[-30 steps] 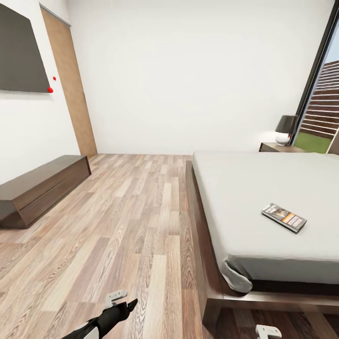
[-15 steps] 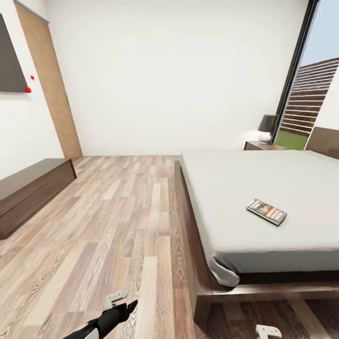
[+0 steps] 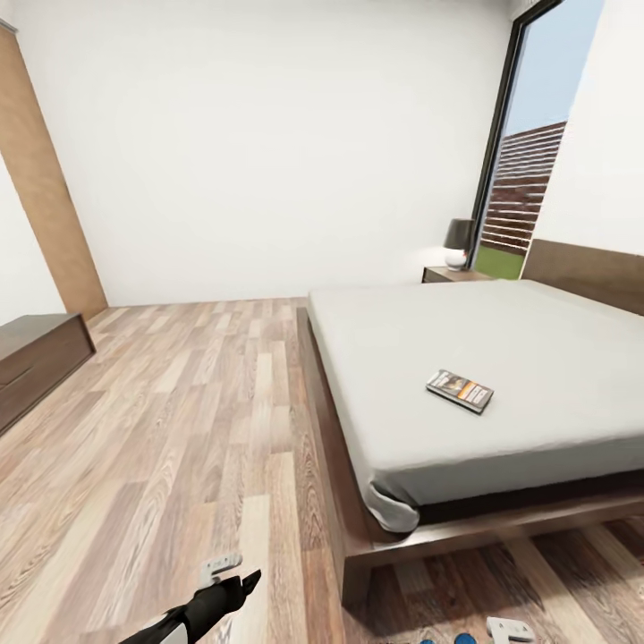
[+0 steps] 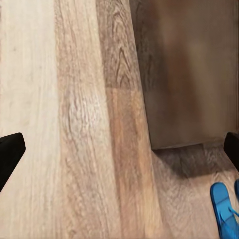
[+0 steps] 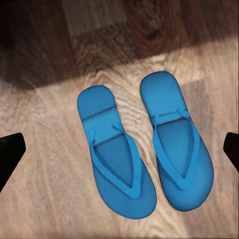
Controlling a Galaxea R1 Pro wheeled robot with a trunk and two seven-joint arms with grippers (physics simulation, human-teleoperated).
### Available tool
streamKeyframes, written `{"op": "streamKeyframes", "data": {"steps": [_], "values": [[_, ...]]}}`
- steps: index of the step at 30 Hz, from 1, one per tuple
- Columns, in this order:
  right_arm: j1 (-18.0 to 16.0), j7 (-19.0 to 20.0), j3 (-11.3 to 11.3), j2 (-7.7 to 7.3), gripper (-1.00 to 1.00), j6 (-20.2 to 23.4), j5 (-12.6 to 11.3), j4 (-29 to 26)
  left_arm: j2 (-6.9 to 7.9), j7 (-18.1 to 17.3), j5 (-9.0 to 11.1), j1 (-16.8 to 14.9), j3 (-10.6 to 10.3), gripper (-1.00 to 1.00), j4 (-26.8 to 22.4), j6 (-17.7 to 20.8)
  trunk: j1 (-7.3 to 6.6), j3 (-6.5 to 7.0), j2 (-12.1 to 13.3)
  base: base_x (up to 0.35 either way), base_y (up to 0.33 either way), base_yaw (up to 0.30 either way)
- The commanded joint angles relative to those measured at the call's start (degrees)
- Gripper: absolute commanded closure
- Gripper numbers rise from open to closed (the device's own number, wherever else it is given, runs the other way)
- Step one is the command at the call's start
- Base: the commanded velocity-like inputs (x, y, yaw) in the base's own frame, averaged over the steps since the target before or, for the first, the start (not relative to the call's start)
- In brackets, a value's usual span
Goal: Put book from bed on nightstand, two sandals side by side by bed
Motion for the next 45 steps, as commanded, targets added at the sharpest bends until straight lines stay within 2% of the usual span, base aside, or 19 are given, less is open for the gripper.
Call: {"op": "streamKeyframes", "data": {"steps": [1, 45], "values": [[0.0, 0.3, -0.5, 0.01, -1.00, 0.0, 0.6, 0.0, 0.02, -0.3, 0.0, 0.0, 0.4, -1.00, 0.1, -0.1, -0.01, -0.01, 0.0, 0.000, 0.000, -0.279], [0.0, 0.3, -0.5, 0.00, -1.00, 0.0, 0.6, 0.0, -0.26, -0.3, -0.1, 0.0, 0.3, -1.00, 0.1, 0.0, -0.01, 1.84, 0.0, 0.000, -0.008, -0.280]]}}
